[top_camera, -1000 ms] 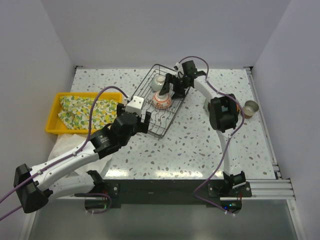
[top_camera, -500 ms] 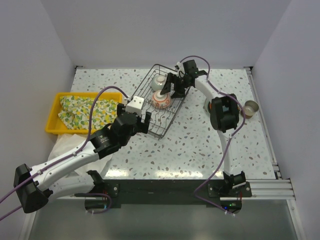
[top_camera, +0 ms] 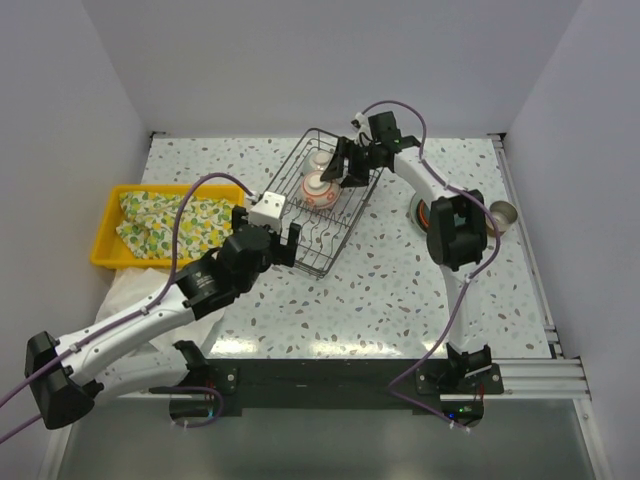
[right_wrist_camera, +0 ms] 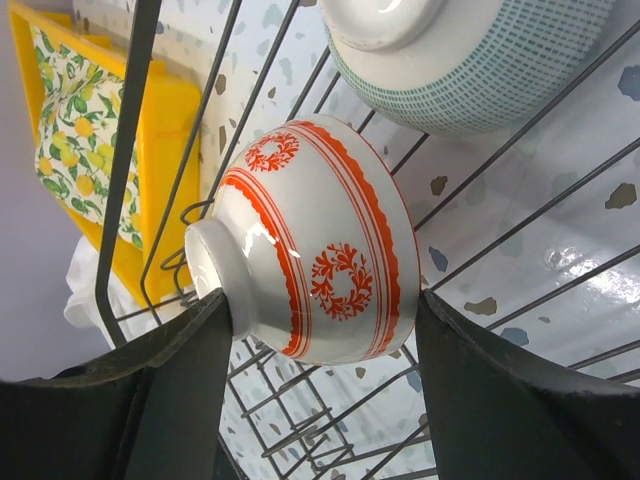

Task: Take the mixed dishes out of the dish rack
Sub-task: Pick up the bowl from the dish rack.

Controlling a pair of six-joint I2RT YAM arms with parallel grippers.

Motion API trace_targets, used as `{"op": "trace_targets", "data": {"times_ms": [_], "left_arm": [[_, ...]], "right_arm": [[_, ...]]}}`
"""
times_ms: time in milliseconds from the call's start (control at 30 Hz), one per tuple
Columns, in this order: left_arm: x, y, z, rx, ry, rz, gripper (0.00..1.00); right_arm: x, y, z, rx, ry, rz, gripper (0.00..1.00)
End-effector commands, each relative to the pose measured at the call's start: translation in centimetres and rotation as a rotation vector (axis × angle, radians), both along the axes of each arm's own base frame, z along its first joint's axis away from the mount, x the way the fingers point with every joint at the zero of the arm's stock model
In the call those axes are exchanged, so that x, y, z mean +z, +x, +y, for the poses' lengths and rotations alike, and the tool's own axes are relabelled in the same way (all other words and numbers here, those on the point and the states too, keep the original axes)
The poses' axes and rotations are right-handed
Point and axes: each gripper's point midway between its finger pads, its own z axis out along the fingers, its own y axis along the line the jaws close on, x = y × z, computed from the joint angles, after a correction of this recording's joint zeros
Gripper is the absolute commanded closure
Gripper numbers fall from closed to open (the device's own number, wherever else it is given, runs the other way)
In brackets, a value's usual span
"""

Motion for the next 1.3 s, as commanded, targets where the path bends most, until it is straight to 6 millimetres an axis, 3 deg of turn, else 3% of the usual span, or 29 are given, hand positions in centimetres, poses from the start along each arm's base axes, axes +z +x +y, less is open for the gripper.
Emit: {"op": "trace_targets", "data": {"times_ms": [0,167,433,467,500,567,600,767,833,867,1033,1267], "left_arm": [[2.1,0.2,0.1,0.021,-0.077,-0.040,0.09],[2.0,0.2,0.0,0.024,-0.083,-0.036,0.09],[1.5,0.7,-0.9,0.005,-0.125,-0.010,0.09],[1.4,0.9,-1.0,0.003,-0.139,0.000,0.09],[1.5,1.0,-1.1,-0.001,-0.151,0.002,0.09],[1.3,1.5,-1.1,-0.001,-0.184,0.023,0.09],[1.4,1.7,-1.1,-0.005,-0.198,0.029,0.09],[1.9,3.4,-0.7,0.005,-0.257,0.062,0.09],[2.4,3.8,-0.7,-0.001,-0.271,0.067,0.09],[2.2,4.3,-0.3,0.009,-0.267,0.072,0.09],[2.2,5.8,0.0,-0.032,-0.237,0.066,0.09],[3.5,7.4,-1.0,-0.323,-0.193,-0.008,0.07]], "right_arm": [[6.2,0.2,0.4,0.009,0.048,-0.153,0.81],[7.9,0.0,-0.3,0.019,-0.014,-0.262,0.83],[8.4,-1.4,-2.5,0.030,-0.265,-0.425,0.84],[7.9,-1.9,-2.7,0.034,-0.292,-0.424,0.84],[8.9,-2.1,-3.0,0.036,-0.328,-0.474,0.84],[8.5,-2.8,-3.4,0.048,-0.375,-0.497,0.84],[9.7,-3.3,-3.3,0.061,-0.394,-0.549,0.85],[10.1,-5.0,-4.0,0.078,-0.487,-0.617,0.85],[11.6,-5.8,-3.8,0.081,-0.486,-0.672,0.86],[11.1,-6.4,-3.9,0.112,-0.508,-0.687,0.86],[13.3,-8.5,-3.7,0.193,-0.454,-0.824,0.87],[14.5,-11.9,-2.8,0.299,-0.339,-0.894,0.91]]}}
